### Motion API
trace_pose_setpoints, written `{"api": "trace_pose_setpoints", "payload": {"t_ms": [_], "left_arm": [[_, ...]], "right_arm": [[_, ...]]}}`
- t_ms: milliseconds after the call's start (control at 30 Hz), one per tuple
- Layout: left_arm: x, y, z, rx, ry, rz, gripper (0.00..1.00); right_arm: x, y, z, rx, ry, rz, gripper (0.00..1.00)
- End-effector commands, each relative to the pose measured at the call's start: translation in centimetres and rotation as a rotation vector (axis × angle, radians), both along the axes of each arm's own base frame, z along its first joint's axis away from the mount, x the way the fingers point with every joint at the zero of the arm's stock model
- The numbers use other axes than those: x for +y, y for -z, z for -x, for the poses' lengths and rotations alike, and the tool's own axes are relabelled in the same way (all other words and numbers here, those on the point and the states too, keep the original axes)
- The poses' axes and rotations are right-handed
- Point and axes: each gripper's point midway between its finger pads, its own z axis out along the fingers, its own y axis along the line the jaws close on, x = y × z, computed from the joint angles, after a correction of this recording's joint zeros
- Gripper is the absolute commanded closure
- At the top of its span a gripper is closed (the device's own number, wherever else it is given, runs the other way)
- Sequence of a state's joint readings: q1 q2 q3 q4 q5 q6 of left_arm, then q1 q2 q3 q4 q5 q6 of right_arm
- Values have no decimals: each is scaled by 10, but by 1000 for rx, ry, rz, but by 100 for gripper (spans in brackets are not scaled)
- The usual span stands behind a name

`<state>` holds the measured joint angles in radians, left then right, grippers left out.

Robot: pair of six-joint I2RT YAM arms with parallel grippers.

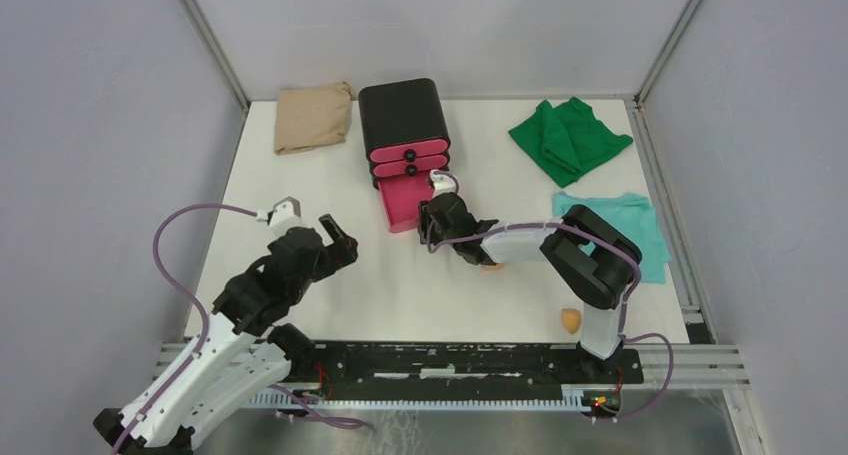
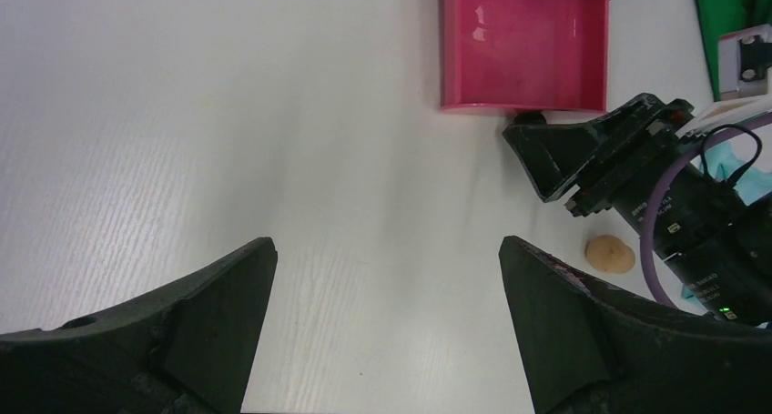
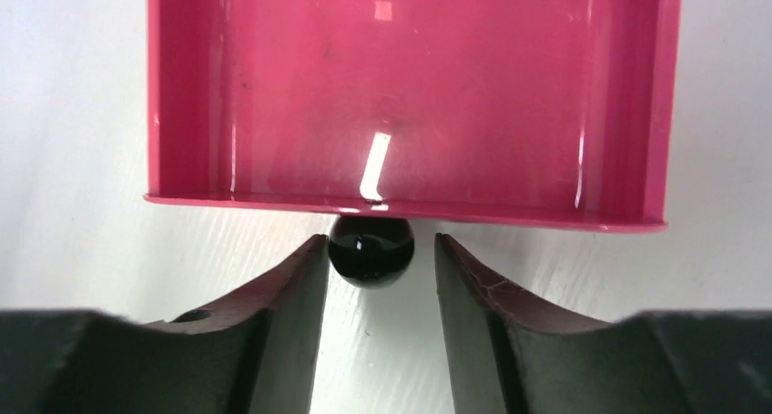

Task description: Organize the makeup

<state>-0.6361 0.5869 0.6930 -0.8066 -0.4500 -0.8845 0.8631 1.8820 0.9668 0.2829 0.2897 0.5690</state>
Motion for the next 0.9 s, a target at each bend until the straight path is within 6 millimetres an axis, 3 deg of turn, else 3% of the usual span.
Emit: {"api": "trace_pose_setpoints", "payload": {"t_ms": [0, 100, 233, 267, 367, 533, 600, 800, 867], "left_arm": [[-14, -14, -11, -48, 12, 70, 1], [-21, -18, -13, -53, 48, 76, 1], [-29, -25, -16, -68, 91, 77, 1], [-34, -25, -18, -66, 110, 86, 1], [-80, -23, -18, -23, 278, 130, 2], [-135, -25, -13, -44, 378, -67, 1], [-159, -27, -13, -43, 436, -106, 1], [-248, -17, -10, -52, 788, -210, 1], [-271, 2, -11, -27, 909, -278, 1]], "right_arm": [[-9, -22, 8, 7, -15, 27, 39], [-40, -46, 12, -18, 51, 106, 21], [-99, -78, 23, -71, 194, 207, 1], [-114, -83, 29, -74, 234, 223, 1], [-169, -85, 57, 8, 362, 266, 1], [-250, -80, 104, 227, 585, 275, 1], [-268, -86, 119, 268, 639, 299, 1], [-292, -97, 144, 365, 706, 299, 1], [-303, -104, 147, 377, 752, 274, 1]]}}
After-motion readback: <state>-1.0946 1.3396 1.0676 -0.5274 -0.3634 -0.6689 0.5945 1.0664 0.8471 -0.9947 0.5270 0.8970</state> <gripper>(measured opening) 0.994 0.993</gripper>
